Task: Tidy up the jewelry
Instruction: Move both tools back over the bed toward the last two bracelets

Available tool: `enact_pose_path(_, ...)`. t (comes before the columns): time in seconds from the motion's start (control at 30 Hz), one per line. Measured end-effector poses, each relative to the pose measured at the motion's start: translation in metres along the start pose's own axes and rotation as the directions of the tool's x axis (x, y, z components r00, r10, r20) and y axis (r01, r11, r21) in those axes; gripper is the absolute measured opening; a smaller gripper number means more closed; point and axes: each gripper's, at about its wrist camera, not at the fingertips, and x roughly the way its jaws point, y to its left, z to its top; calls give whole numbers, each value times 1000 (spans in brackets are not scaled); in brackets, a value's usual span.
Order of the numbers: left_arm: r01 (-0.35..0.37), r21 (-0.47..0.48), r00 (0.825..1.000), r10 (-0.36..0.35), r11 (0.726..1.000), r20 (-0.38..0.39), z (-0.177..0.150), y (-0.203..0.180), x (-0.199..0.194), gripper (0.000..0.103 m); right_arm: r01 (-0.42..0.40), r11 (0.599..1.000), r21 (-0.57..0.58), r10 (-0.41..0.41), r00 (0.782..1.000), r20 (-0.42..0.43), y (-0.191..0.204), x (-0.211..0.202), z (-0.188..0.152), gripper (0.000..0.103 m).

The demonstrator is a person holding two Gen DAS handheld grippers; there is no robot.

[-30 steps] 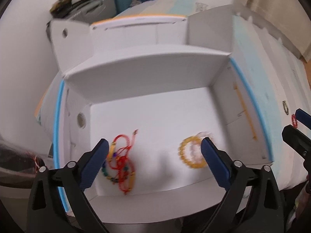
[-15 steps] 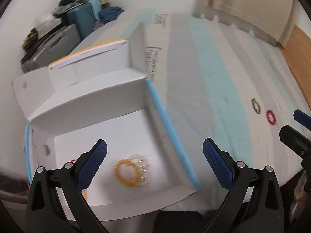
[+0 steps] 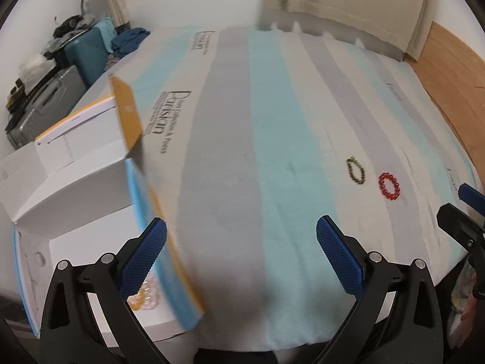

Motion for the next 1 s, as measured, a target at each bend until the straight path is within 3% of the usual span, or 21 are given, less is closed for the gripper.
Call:
enact_pose_path(0.23,11,35,1000,-12,999,10,12,-46,34,97,61,995,74,-60,998,-21,-69,15,-4,95)
enact_pose_path(0.63,73,110,996,-66,991,-61,47,-144,148,97,163,975,148,-142,979,-143,-180,97,-9,95)
enact_pose_path(1.0,142,199,985,-120,970,-121,68,-222,235,97,199,977,83,-174,956,-238,-211,185,-18,93)
